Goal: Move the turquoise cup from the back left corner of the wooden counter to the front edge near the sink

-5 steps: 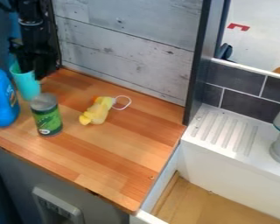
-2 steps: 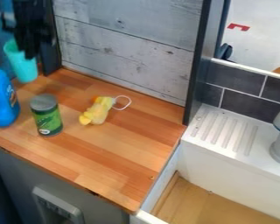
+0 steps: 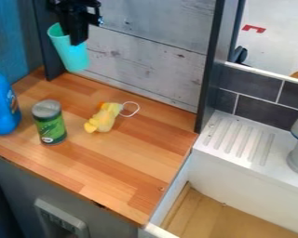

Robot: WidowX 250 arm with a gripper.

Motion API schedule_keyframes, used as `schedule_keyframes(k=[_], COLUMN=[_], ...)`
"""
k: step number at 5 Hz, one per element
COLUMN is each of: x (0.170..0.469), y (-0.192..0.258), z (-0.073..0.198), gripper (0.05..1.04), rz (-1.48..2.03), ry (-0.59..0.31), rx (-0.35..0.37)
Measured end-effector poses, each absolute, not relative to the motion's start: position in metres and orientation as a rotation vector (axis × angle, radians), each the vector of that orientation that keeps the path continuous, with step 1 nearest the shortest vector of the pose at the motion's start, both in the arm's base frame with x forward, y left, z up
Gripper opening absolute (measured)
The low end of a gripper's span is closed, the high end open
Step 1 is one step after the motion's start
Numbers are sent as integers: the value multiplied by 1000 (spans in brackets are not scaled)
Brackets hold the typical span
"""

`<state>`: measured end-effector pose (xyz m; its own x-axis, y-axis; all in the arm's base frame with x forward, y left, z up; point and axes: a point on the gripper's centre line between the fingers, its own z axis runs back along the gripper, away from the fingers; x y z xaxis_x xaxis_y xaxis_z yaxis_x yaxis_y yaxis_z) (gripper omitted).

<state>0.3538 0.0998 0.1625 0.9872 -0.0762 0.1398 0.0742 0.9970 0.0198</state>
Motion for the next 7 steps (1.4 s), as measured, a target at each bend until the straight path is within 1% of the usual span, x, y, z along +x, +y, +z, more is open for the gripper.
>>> schedule_keyframes(k=[1,2,3,5,6,7], x=[345,331,315,300,294,293], y=[52,-1,-30,-30,-28,-25], z=[146,120,97,70,55,48], gripper=[87,87,87,87,87,87], rz=[-223,-365,-408,-444,-435,-410], ry=[-78,6,53,75,58,27], rx=[-50,-51,-53,-61,-47,-27])
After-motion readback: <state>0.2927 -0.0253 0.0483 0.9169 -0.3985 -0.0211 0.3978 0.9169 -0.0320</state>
